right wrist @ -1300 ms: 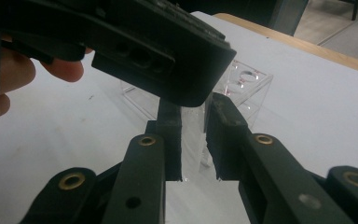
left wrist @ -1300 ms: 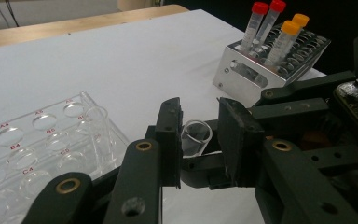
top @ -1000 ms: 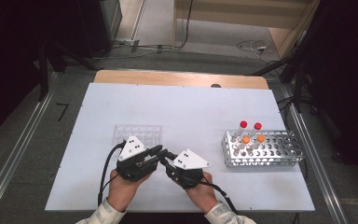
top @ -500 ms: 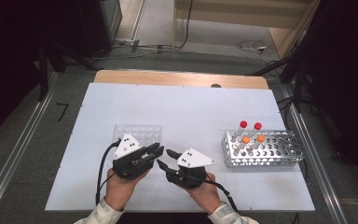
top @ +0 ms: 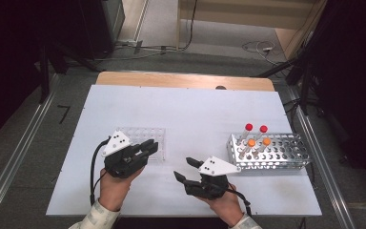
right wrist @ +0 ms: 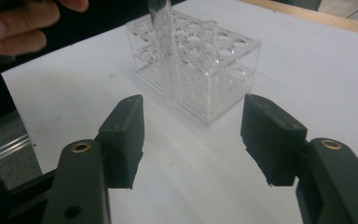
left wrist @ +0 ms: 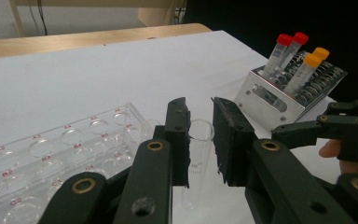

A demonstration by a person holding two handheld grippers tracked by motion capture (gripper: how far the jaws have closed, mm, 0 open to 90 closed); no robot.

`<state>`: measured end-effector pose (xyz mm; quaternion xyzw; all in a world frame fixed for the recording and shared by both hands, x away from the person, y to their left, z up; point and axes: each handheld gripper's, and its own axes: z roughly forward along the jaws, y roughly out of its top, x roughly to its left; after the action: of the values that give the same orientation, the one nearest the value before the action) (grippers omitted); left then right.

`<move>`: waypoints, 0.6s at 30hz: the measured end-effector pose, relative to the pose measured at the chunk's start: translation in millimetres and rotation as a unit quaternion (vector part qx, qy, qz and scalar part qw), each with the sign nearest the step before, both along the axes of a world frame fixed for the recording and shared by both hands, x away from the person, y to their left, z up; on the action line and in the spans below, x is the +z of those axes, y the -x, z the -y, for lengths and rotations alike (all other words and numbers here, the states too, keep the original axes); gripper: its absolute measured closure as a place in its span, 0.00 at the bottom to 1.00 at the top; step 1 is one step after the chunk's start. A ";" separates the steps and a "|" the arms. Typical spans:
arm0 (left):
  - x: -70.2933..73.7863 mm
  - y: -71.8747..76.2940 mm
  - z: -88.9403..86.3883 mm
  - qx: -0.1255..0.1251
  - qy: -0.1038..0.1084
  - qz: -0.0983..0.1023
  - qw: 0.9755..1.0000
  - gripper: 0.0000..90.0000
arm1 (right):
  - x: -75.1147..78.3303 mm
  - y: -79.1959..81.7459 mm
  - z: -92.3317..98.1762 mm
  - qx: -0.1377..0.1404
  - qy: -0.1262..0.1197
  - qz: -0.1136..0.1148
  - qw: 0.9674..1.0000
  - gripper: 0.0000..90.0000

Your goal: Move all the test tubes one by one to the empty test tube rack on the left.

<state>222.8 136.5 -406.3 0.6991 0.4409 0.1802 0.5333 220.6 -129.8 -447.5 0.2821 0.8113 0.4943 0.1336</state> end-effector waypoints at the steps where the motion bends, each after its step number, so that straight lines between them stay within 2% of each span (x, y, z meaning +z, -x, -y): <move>1: 1.2 0.2 -1.1 0.001 0.002 0.002 1.000 0.85 | -1.6 0.0 2.4 -0.002 0.002 -0.002 1.000 0.40; 6: 6.0 -0.3 -6.9 0.011 0.005 0.008 1.000 0.85 | -8.6 0.4 14.2 -0.014 0.005 -0.011 1.000 0.39; 13: 13.3 -5.6 -20.0 0.034 0.018 0.018 0.999 0.85 | -8.3 2.0 25.7 -0.025 0.003 -0.014 1.000 0.39; 18: 23.3 -10.9 -25.6 0.051 0.023 0.037 0.998 0.85 | -9.5 -0.1 30.1 -0.030 0.003 -0.015 0.999 0.39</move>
<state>233.6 162.2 -382.9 0.6563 0.4597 0.2229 0.5552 220.7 -159.9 -457.0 0.3132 0.8059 0.4833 0.1373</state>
